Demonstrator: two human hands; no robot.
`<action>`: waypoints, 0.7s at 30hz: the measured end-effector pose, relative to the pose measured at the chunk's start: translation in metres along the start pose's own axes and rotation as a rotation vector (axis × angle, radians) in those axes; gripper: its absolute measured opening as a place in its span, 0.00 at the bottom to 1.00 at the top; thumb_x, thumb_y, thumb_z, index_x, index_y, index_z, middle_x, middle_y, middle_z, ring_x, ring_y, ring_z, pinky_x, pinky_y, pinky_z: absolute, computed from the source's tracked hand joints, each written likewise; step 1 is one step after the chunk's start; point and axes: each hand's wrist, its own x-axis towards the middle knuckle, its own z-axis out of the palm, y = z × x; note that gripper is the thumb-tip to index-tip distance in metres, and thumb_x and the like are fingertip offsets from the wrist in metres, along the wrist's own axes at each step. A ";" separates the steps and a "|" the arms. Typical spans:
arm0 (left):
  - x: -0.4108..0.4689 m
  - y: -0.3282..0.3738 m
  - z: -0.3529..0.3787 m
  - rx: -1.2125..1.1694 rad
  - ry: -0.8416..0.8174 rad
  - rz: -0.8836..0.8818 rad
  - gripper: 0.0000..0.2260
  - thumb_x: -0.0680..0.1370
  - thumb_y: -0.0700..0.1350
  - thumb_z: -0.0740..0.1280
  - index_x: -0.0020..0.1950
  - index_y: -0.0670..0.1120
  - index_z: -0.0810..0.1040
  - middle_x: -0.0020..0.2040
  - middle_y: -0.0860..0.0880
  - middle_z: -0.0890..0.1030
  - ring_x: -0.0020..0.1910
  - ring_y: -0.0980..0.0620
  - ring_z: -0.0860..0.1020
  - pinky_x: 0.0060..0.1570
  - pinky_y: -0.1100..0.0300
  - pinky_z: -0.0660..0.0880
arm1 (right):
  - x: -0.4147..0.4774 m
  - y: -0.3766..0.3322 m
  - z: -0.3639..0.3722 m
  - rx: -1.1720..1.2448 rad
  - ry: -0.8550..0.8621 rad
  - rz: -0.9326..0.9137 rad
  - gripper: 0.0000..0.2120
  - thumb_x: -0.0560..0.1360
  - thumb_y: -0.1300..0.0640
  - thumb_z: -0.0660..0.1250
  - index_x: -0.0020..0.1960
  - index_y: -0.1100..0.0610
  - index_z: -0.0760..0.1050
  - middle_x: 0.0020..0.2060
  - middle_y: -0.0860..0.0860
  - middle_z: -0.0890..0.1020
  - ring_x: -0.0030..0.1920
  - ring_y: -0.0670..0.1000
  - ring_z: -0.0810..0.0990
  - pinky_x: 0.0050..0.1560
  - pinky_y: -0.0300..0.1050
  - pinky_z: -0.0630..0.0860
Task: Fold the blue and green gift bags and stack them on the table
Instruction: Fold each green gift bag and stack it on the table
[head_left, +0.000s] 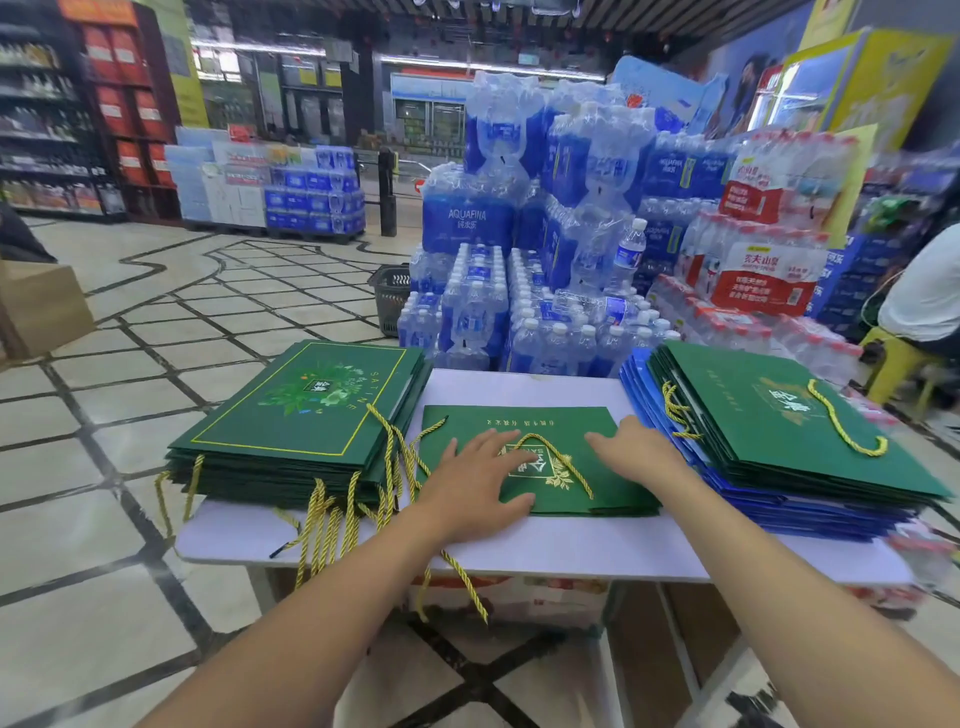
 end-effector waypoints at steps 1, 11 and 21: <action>-0.001 0.001 -0.001 -0.006 -0.008 0.003 0.28 0.80 0.63 0.60 0.79 0.64 0.61 0.83 0.59 0.56 0.82 0.54 0.52 0.79 0.35 0.47 | 0.001 -0.002 -0.008 0.071 -0.005 0.006 0.35 0.79 0.39 0.60 0.78 0.59 0.60 0.73 0.60 0.70 0.70 0.63 0.71 0.62 0.55 0.73; 0.025 0.042 -0.101 -0.380 0.054 -0.213 0.36 0.77 0.74 0.49 0.79 0.56 0.64 0.75 0.46 0.74 0.72 0.43 0.72 0.72 0.44 0.68 | -0.028 -0.072 -0.089 0.973 0.131 -0.357 0.12 0.80 0.56 0.68 0.63 0.54 0.75 0.59 0.53 0.80 0.54 0.53 0.80 0.51 0.48 0.76; 0.010 0.065 -0.236 -0.632 -0.092 -0.445 0.23 0.79 0.67 0.63 0.61 0.49 0.74 0.63 0.43 0.77 0.60 0.37 0.80 0.56 0.35 0.80 | -0.074 -0.125 -0.085 1.346 -0.248 -0.613 0.17 0.86 0.49 0.57 0.68 0.51 0.78 0.64 0.45 0.82 0.64 0.51 0.81 0.63 0.54 0.78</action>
